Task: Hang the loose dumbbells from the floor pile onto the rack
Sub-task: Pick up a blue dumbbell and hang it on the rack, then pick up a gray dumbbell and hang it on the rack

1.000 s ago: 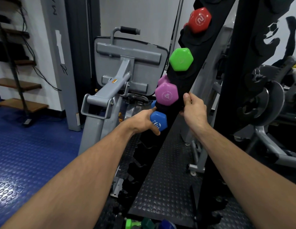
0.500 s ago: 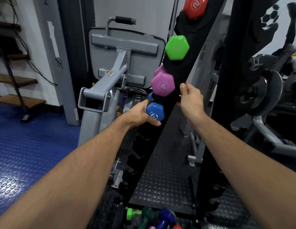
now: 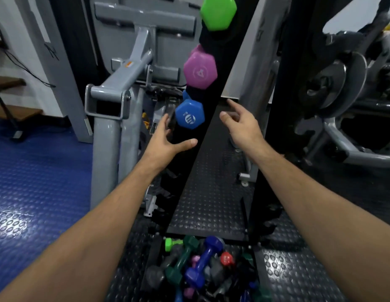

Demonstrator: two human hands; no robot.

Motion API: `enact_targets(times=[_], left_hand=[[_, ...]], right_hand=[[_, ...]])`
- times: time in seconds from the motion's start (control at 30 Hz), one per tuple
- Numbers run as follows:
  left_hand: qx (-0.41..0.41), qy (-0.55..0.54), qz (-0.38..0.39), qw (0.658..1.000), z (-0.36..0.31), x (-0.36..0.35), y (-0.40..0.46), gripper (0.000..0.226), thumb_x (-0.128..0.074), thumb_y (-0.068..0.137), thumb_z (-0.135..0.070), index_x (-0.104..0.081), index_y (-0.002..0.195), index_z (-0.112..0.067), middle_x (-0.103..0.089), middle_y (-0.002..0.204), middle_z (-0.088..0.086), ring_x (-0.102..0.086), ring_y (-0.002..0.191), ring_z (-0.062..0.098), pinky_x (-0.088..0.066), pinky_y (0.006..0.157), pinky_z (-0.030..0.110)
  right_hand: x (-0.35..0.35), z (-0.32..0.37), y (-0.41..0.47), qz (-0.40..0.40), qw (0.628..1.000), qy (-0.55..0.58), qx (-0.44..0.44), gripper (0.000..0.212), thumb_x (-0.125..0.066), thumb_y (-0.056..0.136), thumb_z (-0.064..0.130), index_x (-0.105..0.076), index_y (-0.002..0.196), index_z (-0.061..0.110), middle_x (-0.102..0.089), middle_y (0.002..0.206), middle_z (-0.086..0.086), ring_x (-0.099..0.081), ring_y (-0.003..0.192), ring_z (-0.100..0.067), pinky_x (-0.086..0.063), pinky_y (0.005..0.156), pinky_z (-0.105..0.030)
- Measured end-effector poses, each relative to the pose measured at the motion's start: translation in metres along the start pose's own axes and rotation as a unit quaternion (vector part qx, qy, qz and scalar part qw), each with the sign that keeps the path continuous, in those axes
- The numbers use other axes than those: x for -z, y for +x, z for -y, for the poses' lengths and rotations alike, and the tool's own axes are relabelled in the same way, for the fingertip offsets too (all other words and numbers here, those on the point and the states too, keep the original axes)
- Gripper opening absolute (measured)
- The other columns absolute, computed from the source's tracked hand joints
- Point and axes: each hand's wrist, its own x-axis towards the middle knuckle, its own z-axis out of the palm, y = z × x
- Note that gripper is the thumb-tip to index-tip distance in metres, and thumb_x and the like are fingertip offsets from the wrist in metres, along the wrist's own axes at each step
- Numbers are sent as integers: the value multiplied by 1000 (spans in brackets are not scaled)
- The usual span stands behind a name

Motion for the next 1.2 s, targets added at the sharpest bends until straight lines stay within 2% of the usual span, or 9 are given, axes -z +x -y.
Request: enact_targets(times=[0.17,0.27,0.4,0.47,0.6,0.73,0.87,1.0,1.2], left_hand=[[55,-19,-43,997,49,-13,-49,104,-85,73,-52,-31,157,-23,-38,156,-20,-39,138,-5,-35,113,21],[109,-10,-46,993,81,-22,-77,130,-80,57,-78,-23,161,-24,-31,165,-9,-32,148,8,-31,122,37],[171,-7,-47,984,126,-39,-110,111,-76,76,-61,-20,163,-19,-27,167,-1,-29,152,19,-29,124,44],[210,3,-38,977,147,-48,-126,107,-75,80,-58,-21,162,-18,-28,166,2,-29,152,22,-31,122,43],[269,13,-5,963,190,-65,-157,135,-72,54,-89,-24,161,-22,-32,164,1,-33,150,24,-34,120,47],[323,39,24,945,225,-79,-182,67,-75,80,-65,-45,131,-34,-56,130,-14,-54,126,14,-43,107,35],[354,57,30,933,260,-92,-200,82,-78,81,-58,-48,147,-20,-59,137,-4,-56,129,19,-44,113,43],[390,89,57,915,275,-107,-217,76,-73,92,-40,-39,154,-10,-53,146,6,-52,132,22,-39,110,33],[424,105,85,896,302,-129,-228,73,-74,92,-29,-40,154,-8,-52,149,11,-52,135,25,-40,109,32]], right_hand=[[-6,-67,-50,88,991,-39,-93,58,-64,98,40,-46,153,30,-69,114,15,-64,107,-5,-50,100,-34],[-6,-110,-84,165,972,-56,-155,59,-62,99,43,-44,154,33,-67,118,17,-62,110,-3,-51,102,-37],[-13,-160,-128,195,955,-82,-207,57,-63,99,41,-47,152,29,-68,115,16,-64,101,-2,-48,90,-25],[-16,-178,-148,200,947,-88,-235,57,-63,99,41,-47,152,29,-69,115,14,-64,105,-6,-49,97,-30],[-18,-207,-180,231,927,-90,-280,55,-61,100,40,-47,152,27,-67,114,14,-60,117,-12,-45,108,-35],[-18,-235,-206,232,916,-85,-317,51,-62,100,37,-50,149,26,-67,121,7,-63,115,-13,-47,102,-29],[-19,-261,-224,230,907,-78,-345,37,-64,99,34,-59,136,33,-71,121,4,-69,106,-16,-54,96,-33],[-22,-286,-236,241,894,-93,-367,41,-68,96,36,-63,136,26,-73,116,6,-68,107,-11,-51,103,-33],[-28,-310,-250,263,877,-138,-377,35,-61,101,32,-65,134,21,-70,108,2,-64,100,-16,-44,84,-26]])
